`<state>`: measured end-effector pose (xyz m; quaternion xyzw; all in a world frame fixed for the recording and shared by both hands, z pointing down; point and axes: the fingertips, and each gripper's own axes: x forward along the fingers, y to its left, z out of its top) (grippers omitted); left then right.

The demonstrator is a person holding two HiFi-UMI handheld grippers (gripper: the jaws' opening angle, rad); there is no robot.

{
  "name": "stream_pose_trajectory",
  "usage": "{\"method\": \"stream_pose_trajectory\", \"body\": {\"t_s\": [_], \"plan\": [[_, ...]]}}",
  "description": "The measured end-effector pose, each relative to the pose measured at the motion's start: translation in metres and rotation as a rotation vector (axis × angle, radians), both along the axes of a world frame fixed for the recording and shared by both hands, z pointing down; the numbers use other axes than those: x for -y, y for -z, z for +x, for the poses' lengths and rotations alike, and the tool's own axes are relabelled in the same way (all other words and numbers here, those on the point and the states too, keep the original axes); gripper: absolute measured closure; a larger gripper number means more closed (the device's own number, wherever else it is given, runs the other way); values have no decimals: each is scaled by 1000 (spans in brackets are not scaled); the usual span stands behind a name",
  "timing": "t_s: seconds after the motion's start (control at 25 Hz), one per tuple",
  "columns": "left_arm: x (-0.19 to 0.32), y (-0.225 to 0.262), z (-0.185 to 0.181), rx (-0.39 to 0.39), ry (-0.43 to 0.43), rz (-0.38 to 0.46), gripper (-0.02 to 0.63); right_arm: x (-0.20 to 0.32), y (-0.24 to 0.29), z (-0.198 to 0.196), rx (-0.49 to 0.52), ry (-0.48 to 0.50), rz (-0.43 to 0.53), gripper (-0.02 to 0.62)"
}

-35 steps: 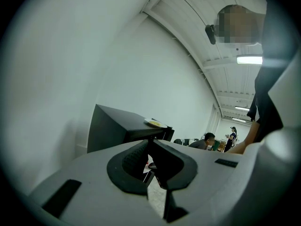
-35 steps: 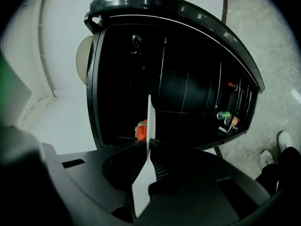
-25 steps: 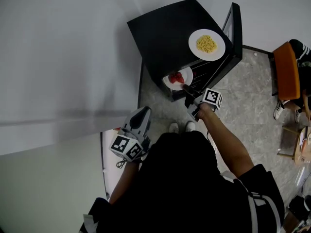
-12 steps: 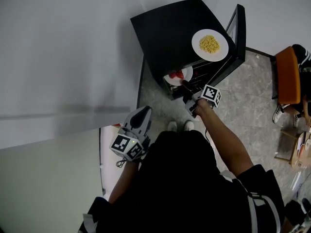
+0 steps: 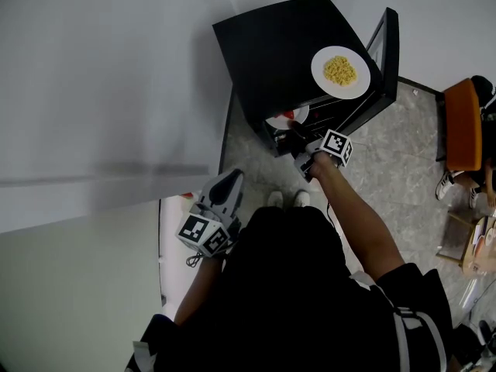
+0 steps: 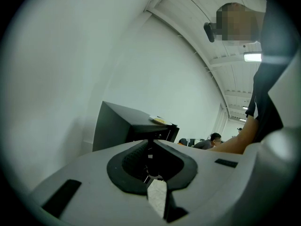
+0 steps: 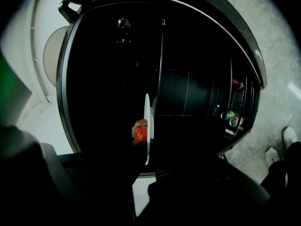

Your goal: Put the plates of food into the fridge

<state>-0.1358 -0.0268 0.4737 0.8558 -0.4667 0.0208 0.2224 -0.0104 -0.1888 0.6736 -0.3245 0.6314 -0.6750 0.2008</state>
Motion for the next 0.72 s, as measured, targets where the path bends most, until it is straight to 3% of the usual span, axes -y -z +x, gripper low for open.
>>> {"method": "stream_pose_trajectory", "body": {"t_s": [0.72], "plan": [[4,0,-1,7,-1,0,580,19,-1,-10,14,-14,-11,560]]}}
